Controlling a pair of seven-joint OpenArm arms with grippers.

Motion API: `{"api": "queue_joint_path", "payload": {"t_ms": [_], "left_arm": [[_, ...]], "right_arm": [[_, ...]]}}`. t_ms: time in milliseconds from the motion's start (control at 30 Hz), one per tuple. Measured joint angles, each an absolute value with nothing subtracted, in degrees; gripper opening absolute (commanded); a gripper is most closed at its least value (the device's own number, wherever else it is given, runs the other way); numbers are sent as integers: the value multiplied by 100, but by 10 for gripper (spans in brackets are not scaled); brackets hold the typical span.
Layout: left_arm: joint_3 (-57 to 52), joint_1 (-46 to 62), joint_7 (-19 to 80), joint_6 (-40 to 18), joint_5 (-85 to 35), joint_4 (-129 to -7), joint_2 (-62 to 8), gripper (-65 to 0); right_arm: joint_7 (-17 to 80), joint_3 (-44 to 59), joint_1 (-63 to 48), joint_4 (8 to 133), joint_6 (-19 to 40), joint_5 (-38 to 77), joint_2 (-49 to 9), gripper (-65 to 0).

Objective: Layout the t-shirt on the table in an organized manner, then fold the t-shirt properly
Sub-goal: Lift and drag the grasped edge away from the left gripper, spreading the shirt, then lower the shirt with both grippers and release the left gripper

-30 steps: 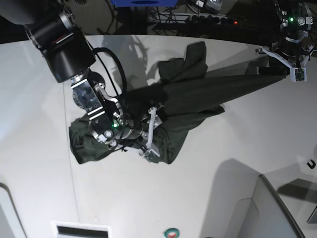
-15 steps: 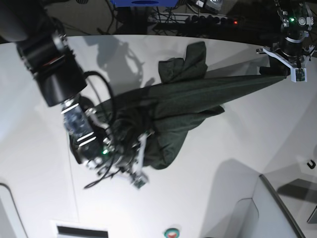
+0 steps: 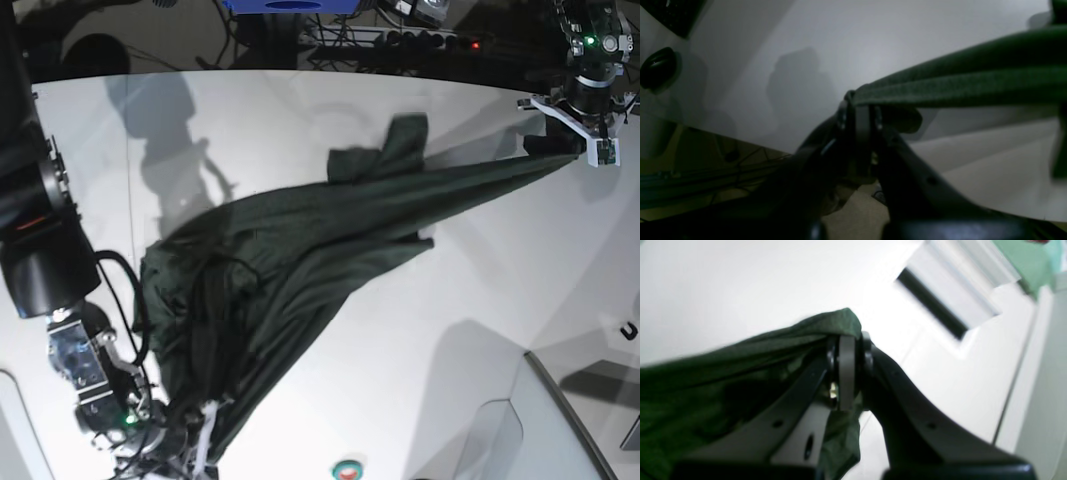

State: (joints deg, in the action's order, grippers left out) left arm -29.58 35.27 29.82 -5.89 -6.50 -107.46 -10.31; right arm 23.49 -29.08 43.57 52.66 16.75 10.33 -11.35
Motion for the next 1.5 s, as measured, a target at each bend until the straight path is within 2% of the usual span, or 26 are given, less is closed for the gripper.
{"api": "queue_joint_path", "payload": {"t_ms": [100, 167, 333, 367, 400, 467, 567, 700, 767, 933, 1200, 1500], "left_arm": [[-2902, 3527, 2985, -593, -652, -10746, -1000, -650], [-2893, 3529, 2985, -593, -650, -10805, -982, -650], [-2827, 3524, 2985, -580, -644, -11045, -858, -650], [-2777, 3527, 2985, -582, -628, -11052, -880, -650], [-2718, 3529, 2982, -582, -633, -11054, -891, -650], [-2620, 3531, 2987, -585, -633, -11054, -880, -650], [-2571, 3546, 2985, -600, -652, -11054, -860, -650], [-2582, 3645, 2985, -589, -655, -11083, -878, -650], [-2571, 3686, 2991, -799, -672, -11118, -862, -650], [-2589, 3854, 2969, -1586, -631, -11257, -878, -650], [-2582, 3983, 2961, -1636, -631, -11262, -891, -650], [-2582, 3994, 2963, -1636, -628, -11260, -891, -650]], "right_arm": [[1876, -2917, 4410, 5238, 1673, 1028, -1024, -642], [1614, -2915, 4407, 5188, 1673, 1031, -803, -585], [1111, -2917, 4392, 4534, 1647, 1039, -56, -257], [1087, -2967, 4379, 4515, 1448, 1050, -14, -207], [1105, -2974, 4390, 4508, 1201, 1050, -5, -194], [1116, -2961, 4488, 4497, 941, 1050, -82, -210], [1374, -2915, 4499, 4941, 897, 1050, -403, -216], [3140, -2873, 3918, 6053, 847, 1024, -886, -212], [3583, -2832, 3361, 6506, 851, 1061, -1041, -215], [3627, -2233, 2027, 7072, 860, 1100, -1146, -216], [3590, -1883, 888, 7330, 854, 1096, -1074, -216], [3544, -1441, 864, 6873, 851, 1057, -626, -218]]}}
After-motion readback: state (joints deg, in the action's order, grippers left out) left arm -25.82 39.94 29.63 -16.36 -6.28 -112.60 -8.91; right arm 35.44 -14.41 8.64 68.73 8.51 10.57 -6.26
